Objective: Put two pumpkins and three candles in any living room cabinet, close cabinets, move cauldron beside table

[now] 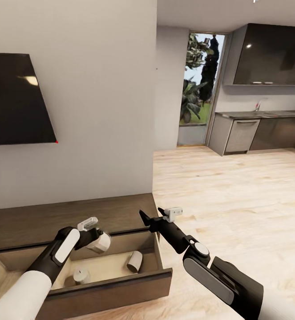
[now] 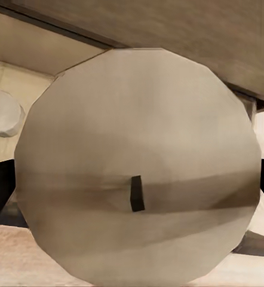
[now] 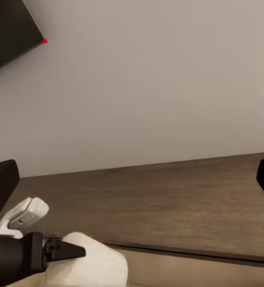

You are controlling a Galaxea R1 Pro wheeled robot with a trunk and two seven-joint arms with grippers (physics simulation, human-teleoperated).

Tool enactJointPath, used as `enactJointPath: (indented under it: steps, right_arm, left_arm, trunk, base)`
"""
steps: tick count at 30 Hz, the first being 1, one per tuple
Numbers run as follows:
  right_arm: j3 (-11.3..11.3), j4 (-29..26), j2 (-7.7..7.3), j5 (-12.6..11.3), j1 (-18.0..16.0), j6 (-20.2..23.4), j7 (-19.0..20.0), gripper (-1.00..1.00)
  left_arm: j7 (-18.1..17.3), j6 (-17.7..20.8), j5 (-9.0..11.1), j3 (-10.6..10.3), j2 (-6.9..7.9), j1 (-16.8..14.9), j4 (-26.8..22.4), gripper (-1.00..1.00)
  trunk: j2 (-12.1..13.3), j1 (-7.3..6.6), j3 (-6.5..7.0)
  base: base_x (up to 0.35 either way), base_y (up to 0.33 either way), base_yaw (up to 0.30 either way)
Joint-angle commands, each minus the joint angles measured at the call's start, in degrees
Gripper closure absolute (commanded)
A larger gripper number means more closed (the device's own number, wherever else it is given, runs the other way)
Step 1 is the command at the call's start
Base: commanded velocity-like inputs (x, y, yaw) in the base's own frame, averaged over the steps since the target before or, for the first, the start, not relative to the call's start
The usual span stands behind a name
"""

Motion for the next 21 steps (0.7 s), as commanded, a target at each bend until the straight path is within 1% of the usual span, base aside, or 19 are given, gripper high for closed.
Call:
enactJointPath:
  steps: [1,2,3,4,6,9,11,17,21]
  right_arm:
    - [0.3,-0.1,-0.05,-0.6,-0.1,-0.5,-0.3,-1.0]
    - [0.3,-0.1,-0.05,-0.6,-0.1,-0.5,-0.3,-1.0]
    - [0.3,0.0,-0.05,-0.6,-0.1,-0.5,-0.3,-1.0]
    - [0.3,0.0,-0.05,-0.6,-0.1,-0.5,-0.3,-1.0]
    - [0.3,-0.1,-0.05,-0.6,-0.1,-0.5,-0.3,-1.0]
    - [0.3,-0.1,-0.11,-0.6,-0.1,-0.5,-0.3,-1.0]
    - [0.3,-0.2,-0.04,-0.6,-0.1,-0.5,-0.4,-1.0]
    - [0.3,0.1,0.16,-0.6,-0.1,-0.4,-0.3,-1.0]
    - [0.1,0.3,-0.1,-1.2,-0.1,-0.5,-0.5,-1.0]
  left_arm:
    - [1.5,0.0,0.8,-0.3,0.02,-0.4,0.8,1.0]
    - [3.0,0.0,0.8,-0.2,-0.07,-0.9,1.9,1.0]
    - [5.5,0.0,0.8,-0.2,-0.24,-1.6,3.6,1.0]
    - [6.8,0.0,0.8,-0.2,-0.38,-1.9,4.5,1.0]
    - [8.1,-0.1,0.7,-0.1,-0.62,-2.3,5.6,1.0]
    - [8.8,-0.1,0.6,-0.1,-1.15,-2.4,6.1,1.0]
    - [8.9,-0.3,0.4,-0.2,-1.78,-2.5,6.2,1.0]
    - [9.0,-0.5,0.2,-0.3,-2.14,-2.5,6.2,1.0]
    - [9.0,-0.5,0.2,-0.3,-2.15,-2.5,6.2,1.0]
  trunk:
    - [0.0,0.0,-0.06]
    - [0.0,0.0,-0.06]
    - [0.0,0.0,-0.06]
    - [0.0,0.0,-0.06]
    - [0.0,0.0,-0.06]
    - [0.0,0.0,-0.06]
    - [0.0,0.0,-0.06]
    - [0.0,0.0,-0.06]
    - [-1.6,0.88,-0.77]
  base:
    - [0.001,0.0,0.0]
    - [0.0,0.0,0.0]
    - [0.0,0.0,0.0]
    - [0.0,0.0,0.0]
    - [0.0,0.0,0.0]
    - [0.0,0.0,0.0]
    - [0.0,0.0,0.0]
    - [0.0,0.0,0.0]
    - [0.0,0.0,0.0]
